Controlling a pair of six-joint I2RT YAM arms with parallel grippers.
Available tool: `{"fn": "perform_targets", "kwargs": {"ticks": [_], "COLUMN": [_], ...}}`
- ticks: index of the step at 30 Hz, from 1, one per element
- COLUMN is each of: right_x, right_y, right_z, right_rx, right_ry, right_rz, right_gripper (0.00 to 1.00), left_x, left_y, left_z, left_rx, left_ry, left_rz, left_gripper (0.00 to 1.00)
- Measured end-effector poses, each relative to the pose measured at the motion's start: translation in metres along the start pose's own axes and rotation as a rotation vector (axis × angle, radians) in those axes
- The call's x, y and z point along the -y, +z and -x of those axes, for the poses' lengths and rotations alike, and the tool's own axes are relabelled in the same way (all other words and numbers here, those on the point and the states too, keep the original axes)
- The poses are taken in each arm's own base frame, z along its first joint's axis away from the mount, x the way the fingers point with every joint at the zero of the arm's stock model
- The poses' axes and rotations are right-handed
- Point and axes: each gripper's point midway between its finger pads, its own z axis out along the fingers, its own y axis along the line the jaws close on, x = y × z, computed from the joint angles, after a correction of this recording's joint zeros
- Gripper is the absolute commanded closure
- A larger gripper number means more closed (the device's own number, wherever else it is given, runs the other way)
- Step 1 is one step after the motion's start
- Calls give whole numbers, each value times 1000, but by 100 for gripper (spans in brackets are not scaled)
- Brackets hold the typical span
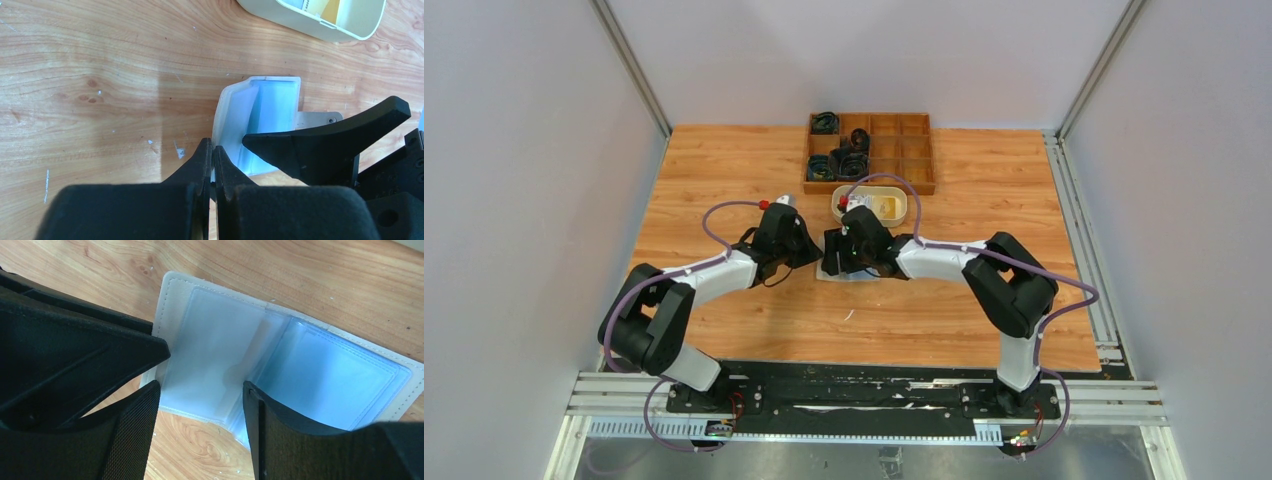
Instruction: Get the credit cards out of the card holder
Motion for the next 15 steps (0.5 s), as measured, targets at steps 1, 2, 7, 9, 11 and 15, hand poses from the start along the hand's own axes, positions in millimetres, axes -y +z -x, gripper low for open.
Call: {"fn": "perform_targets", "kwargs": {"ticks": [1,2,7,9,11,15], "right_x": [1,2,19,29,44,70], "right_y": [0,0,-3,-6,-11,-25], "right_z": [0,0,2,4,4,4], "right_rx": [-3,-3,-10,-11,-21,-47], "right_ry": [-3,-5,-40,-68,-104,-178], "right_rz": [-5,-12,-108,-168,-247,-388], "right_gripper": [35,36,36,36,35,34], "left_x": [0,0,0,0,0,0], "left_y": [0,0,0,0,0,0], "left_z": [0,0,0,0,0,0], "left_rx": [0,0,0,0,0,0], "left_ry": [0,0,0,0,0,0], "left_rz": [0,0,1,1,0,0], "left_gripper": [100,100,100,100,100,100]}}
